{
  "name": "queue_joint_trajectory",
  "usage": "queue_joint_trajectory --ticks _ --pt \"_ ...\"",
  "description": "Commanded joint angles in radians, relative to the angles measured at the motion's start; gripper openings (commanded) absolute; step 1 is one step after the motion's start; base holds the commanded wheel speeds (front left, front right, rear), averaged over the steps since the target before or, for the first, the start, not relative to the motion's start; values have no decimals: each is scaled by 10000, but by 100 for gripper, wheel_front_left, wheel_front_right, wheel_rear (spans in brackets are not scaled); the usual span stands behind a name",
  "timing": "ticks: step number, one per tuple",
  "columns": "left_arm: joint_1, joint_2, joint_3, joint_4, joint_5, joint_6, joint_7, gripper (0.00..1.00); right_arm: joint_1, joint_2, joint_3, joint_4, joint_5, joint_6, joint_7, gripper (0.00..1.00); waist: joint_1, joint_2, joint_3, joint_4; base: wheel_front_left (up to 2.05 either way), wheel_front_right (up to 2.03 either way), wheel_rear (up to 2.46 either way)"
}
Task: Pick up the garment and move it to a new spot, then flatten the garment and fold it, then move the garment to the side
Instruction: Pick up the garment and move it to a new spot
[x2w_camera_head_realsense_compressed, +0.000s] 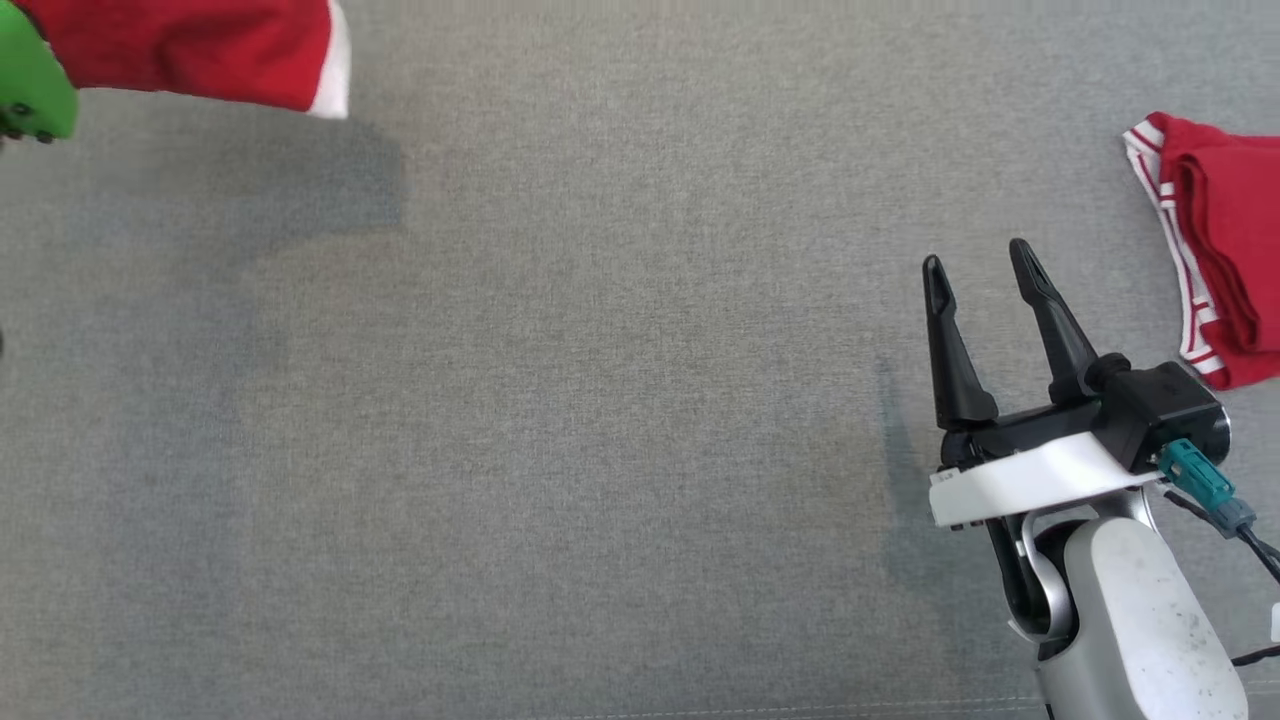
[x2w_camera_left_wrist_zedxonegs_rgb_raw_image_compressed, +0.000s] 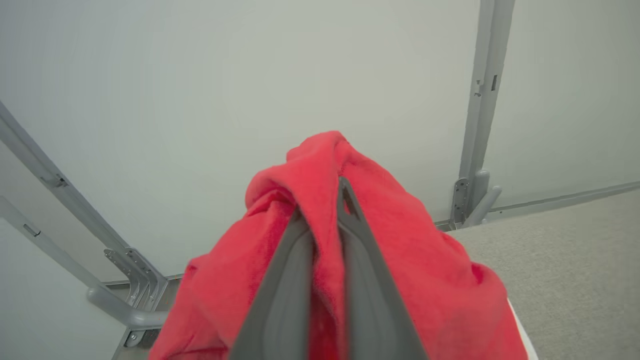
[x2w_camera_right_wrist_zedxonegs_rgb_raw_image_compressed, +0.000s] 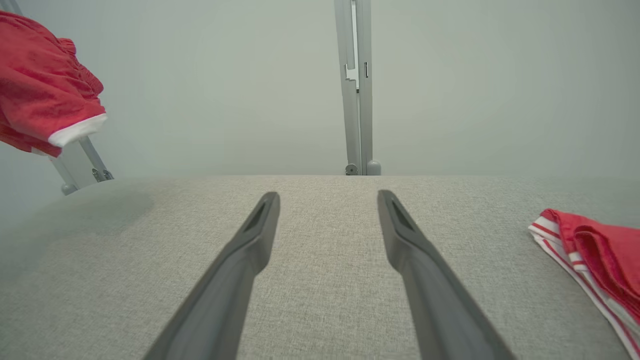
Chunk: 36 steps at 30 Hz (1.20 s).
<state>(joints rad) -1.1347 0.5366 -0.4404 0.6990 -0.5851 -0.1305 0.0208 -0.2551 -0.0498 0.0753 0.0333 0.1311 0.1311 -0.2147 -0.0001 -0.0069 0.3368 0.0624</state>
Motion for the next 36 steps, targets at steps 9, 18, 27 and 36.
queue_joint_trajectory --ticks 9,18,27,36 --pt "1176 -250 -1306 -2582 -597 11 435 0 604 -16 -362 328 285 -8 -254 100 1 69 -1384 -909 0 0 0" --pt "2890 -1439 -2278 -3540 -628 238 -3 0 822 -12 -511 422 435 -8 -351 100 1 69 -1596 -1353 0 0 0" --pt "4171 -2888 -3079 -1936 -301 674 -1340 0 749 -14 -446 458 512 -8 -407 100 1 69 -1461 -1803 0 0 0" --pt "4804 -4048 -3074 559 -608 710 -2544 79 651 -14 -355 584 566 -8 -449 100 1 69 -1448 -1923 0 0 0"
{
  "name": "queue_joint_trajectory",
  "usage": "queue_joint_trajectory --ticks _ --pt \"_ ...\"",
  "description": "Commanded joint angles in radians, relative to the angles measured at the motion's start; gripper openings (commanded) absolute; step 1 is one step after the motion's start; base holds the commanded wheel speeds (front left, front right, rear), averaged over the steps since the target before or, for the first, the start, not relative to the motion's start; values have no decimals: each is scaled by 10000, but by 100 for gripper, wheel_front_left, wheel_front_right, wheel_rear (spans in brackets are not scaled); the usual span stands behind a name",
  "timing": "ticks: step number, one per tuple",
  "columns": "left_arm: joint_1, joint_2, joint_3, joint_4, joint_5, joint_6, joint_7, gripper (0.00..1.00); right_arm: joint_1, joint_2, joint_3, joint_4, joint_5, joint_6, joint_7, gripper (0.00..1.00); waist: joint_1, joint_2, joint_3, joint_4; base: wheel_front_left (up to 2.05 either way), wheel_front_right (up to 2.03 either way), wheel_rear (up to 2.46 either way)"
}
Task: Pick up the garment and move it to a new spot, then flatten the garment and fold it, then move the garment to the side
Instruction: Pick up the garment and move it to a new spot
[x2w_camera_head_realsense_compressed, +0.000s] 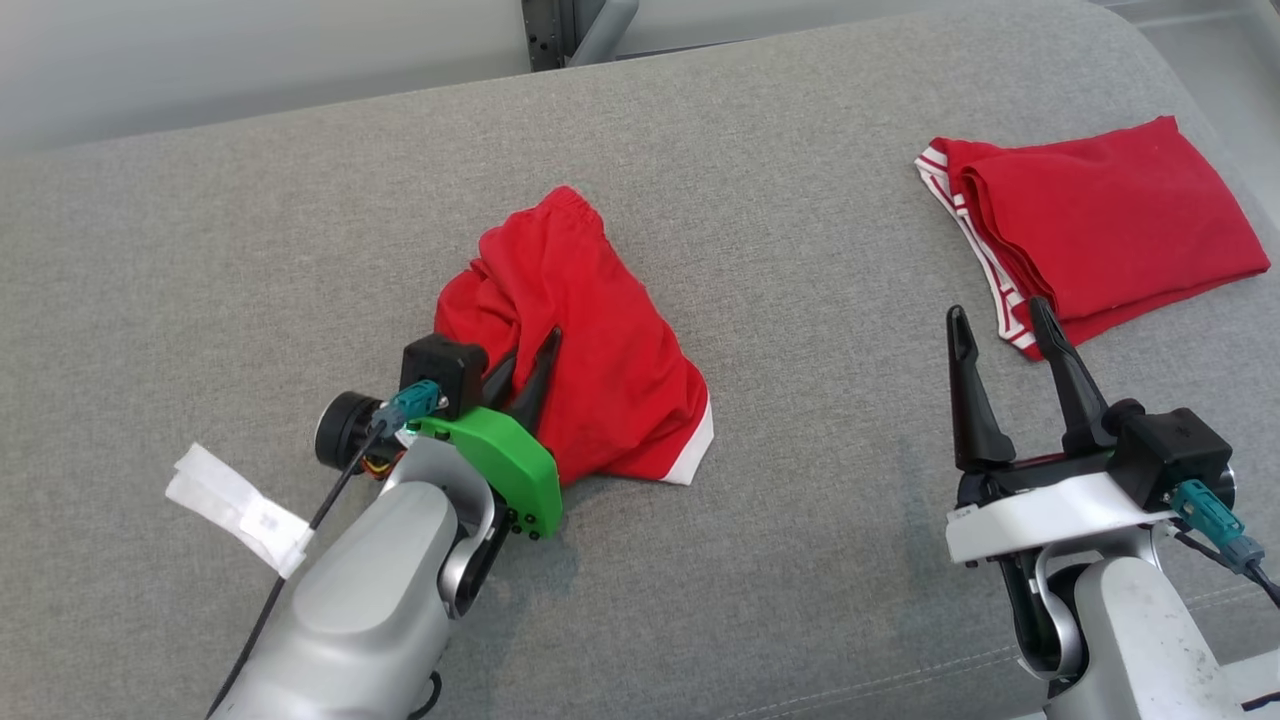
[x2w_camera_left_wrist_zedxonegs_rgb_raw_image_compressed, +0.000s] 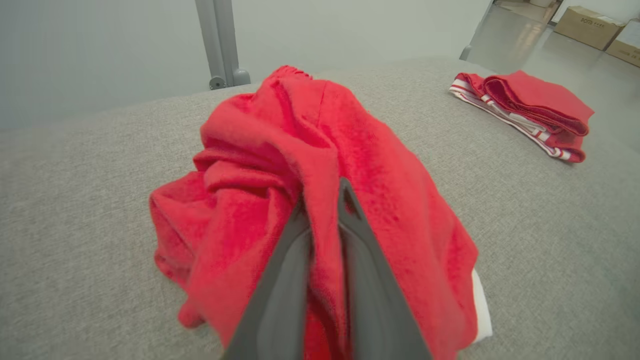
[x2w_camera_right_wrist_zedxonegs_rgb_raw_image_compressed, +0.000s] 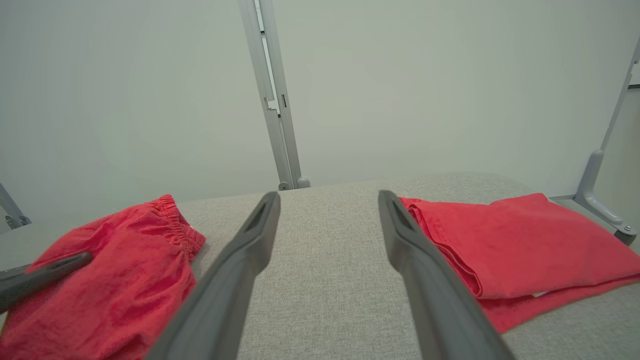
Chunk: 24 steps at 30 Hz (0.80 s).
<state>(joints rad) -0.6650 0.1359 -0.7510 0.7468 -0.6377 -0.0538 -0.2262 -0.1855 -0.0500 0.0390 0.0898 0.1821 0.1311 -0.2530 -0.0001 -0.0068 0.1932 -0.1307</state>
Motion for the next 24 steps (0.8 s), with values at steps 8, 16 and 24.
queue_joint_trajectory --ticks 8,16,24 --pt "86 -292 318 540 -65 -174 -364 100 74 -14 -39 91 23 -8 -63 100 1 68 -227 226 0 0 0" --pt "658 -5 972 -724 593 -52 -384 100 275 -12 -81 151 -41 -9 -58 100 1 68 -661 530 0 0 0" --pt "2130 496 2042 -2793 1253 456 -386 100 581 -14 10 193 20 -9 -23 100 1 68 -1119 721 0 0 0"
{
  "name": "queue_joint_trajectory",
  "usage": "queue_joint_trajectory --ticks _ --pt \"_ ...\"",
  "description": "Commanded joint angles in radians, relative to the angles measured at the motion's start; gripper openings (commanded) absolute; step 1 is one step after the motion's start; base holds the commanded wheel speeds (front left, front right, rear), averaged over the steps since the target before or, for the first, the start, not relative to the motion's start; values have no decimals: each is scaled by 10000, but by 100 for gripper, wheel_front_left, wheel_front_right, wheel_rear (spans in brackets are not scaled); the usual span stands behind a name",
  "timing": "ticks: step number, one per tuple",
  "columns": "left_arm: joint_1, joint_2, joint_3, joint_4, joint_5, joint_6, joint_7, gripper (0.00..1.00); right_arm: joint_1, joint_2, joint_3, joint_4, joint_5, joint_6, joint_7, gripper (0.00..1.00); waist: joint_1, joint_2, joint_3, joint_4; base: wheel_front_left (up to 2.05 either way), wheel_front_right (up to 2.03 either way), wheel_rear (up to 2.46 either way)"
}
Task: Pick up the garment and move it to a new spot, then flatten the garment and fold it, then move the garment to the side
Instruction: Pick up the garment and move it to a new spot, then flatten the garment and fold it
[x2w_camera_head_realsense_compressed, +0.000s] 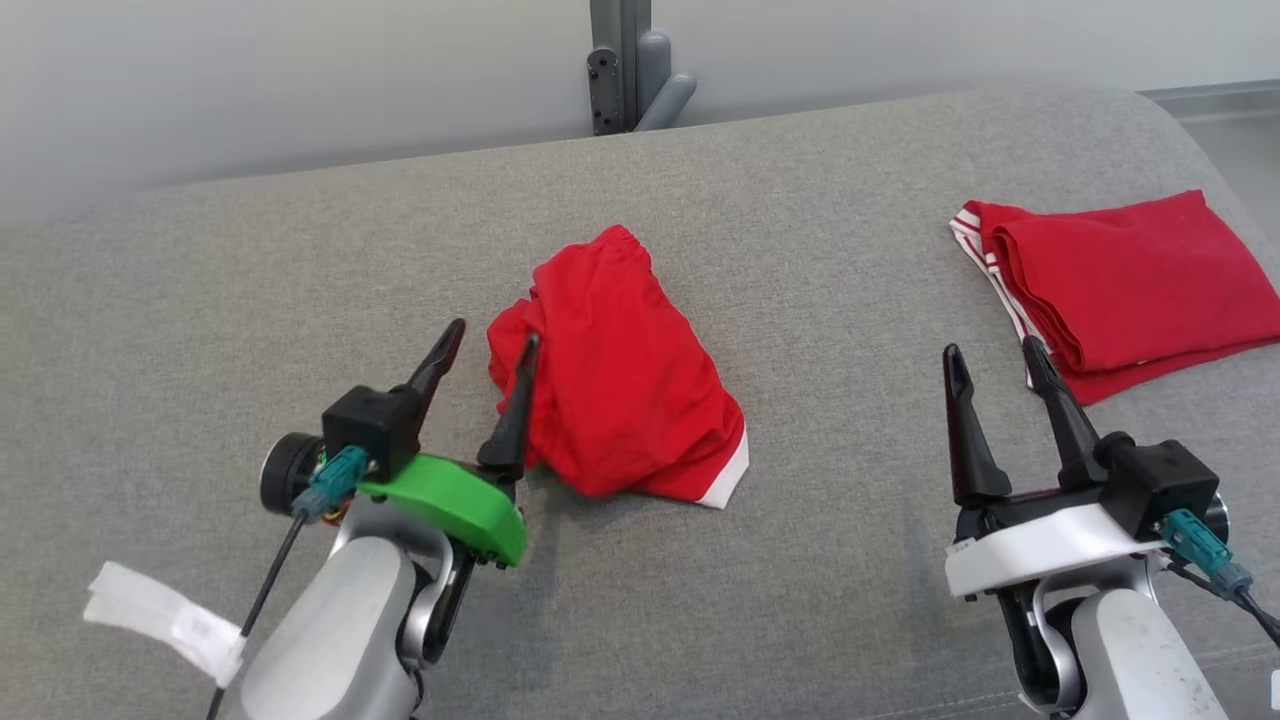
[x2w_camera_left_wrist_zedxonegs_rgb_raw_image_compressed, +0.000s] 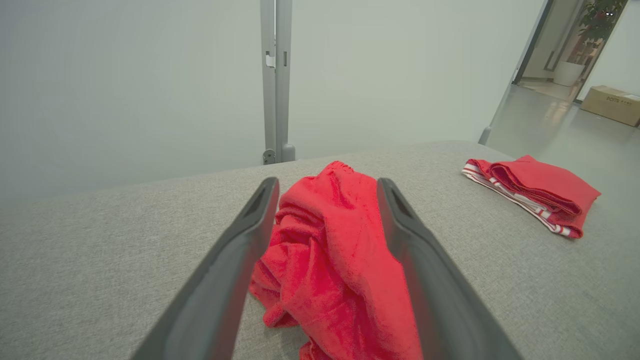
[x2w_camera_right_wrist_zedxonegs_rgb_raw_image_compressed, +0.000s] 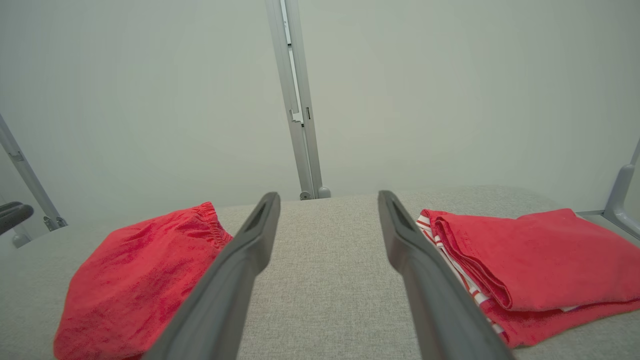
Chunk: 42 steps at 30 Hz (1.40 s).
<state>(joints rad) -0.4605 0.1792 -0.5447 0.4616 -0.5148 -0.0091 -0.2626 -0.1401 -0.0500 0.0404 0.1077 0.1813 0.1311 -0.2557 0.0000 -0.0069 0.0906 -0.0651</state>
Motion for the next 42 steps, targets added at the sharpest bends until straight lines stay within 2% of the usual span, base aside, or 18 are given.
queue_joint_trajectory --ticks 1,6,12,17,23,42 --pt "335 111 208 -215 48 137 -20 100 166 -12 36 11 36 -9 0 100 0 69 -135 78 0 0 0" --pt "1721 239 1376 -1572 359 675 -10 100 374 -12 125 -18 71 -9 -18 100 0 69 -306 176 0 0 0" --pt "3349 -61 2647 -2874 792 1120 -9 100 630 -15 134 -14 118 -9 -38 100 0 69 -472 357 0 0 0" --pt "4326 -394 3274 -3296 1245 1115 -11 100 834 -14 219 -8 195 -9 -59 100 0 69 -574 510 0 0 0" --pt "4945 -695 3925 -3457 1659 891 -11 100 939 -15 381 77 274 -9 -74 100 0 69 -588 559 0 0 0" --pt "4822 -1166 4662 -3421 2368 301 -12 100 713 -15 455 288 215 -9 -89 100 0 69 -475 521 0 0 0"
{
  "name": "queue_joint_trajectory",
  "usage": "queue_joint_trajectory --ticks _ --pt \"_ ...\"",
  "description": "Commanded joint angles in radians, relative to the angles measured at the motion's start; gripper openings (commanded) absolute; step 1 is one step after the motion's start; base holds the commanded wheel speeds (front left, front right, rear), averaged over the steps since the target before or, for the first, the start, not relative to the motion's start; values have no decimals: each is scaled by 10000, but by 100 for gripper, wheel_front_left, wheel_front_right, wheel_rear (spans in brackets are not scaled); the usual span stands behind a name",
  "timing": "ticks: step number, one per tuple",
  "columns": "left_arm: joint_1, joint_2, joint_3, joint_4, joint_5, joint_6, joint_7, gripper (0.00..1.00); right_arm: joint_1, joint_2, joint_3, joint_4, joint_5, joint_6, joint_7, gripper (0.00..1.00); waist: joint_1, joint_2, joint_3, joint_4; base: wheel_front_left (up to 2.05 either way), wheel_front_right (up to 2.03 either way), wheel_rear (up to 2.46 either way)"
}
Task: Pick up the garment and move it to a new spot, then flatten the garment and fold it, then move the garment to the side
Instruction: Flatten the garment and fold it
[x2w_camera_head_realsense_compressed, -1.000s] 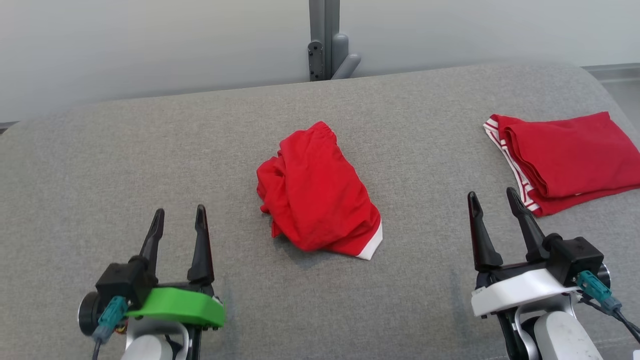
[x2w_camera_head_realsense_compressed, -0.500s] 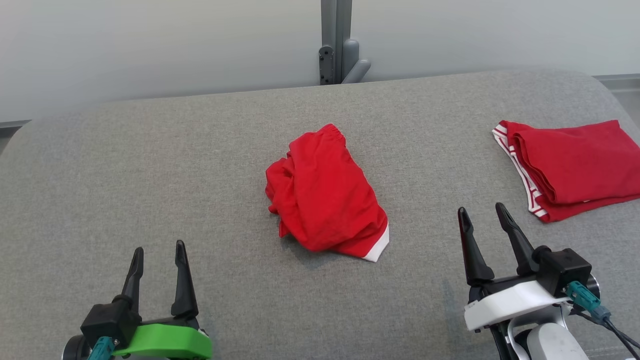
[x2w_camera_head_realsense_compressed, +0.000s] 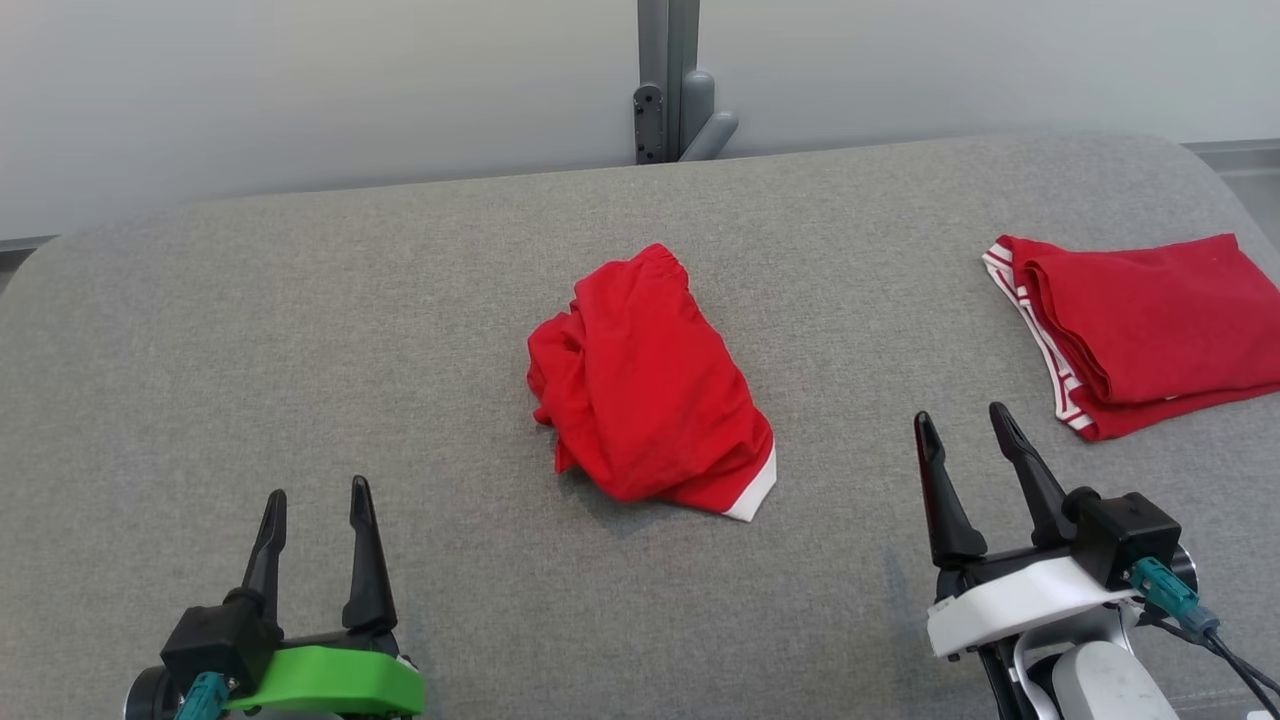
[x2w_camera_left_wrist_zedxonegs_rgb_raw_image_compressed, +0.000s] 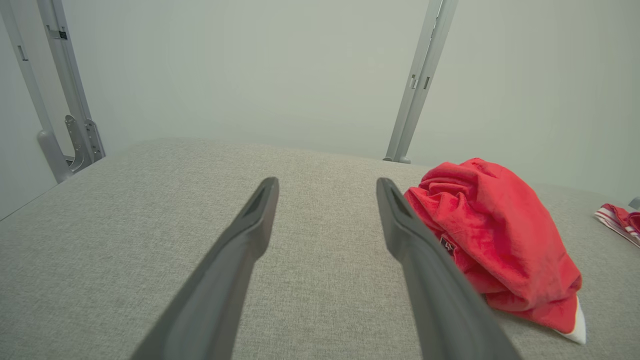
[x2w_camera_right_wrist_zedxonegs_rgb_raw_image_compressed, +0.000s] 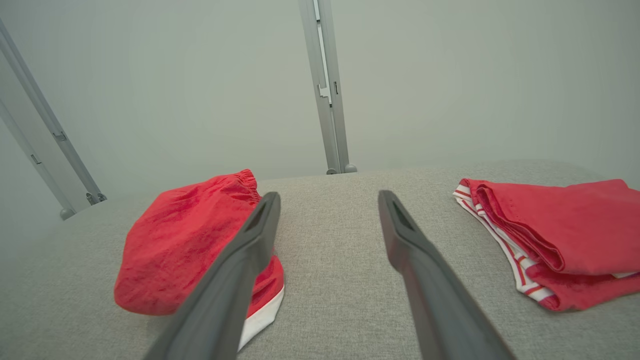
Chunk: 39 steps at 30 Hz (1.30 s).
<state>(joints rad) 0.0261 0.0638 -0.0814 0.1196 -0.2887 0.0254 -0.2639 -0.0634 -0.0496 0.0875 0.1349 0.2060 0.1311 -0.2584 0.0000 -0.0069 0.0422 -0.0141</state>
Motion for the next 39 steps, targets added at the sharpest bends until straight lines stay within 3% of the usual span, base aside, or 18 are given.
queue_joint_trajectory --ticks 1,13,19,26,38,39 --pt "-46 -25 32 -11 143 -60 2 100 -60 -19 -21 27 -38 -9 -63 100 0 69 19 24 0 0 0" --pt "-367 -107 -221 0 362 -293 2 100 -271 -19 4 292 -81 -9 -70 100 0 69 278 313 0 0 0" --pt "-555 -124 -282 7 327 -325 3 100 -927 -16 615 920 -104 -9 99 100 0 69 529 598 0 0 0" --pt "-823 -128 -435 30 199 -278 2 100 -2453 -27 1517 2835 340 -9 256 100 0 69 857 1496 0 0 0" --pt "-905 -128 -693 4 -5 -82 3 100 -4859 -31 1492 7232 1759 -9 443 100 0 69 1244 3097 0 0 0" --pt "-883 -128 -692 -16 -8 -60 3 100 -4974 -30 1571 7447 1852 -9 404 67 0 69 1249 3149 0 0 0"
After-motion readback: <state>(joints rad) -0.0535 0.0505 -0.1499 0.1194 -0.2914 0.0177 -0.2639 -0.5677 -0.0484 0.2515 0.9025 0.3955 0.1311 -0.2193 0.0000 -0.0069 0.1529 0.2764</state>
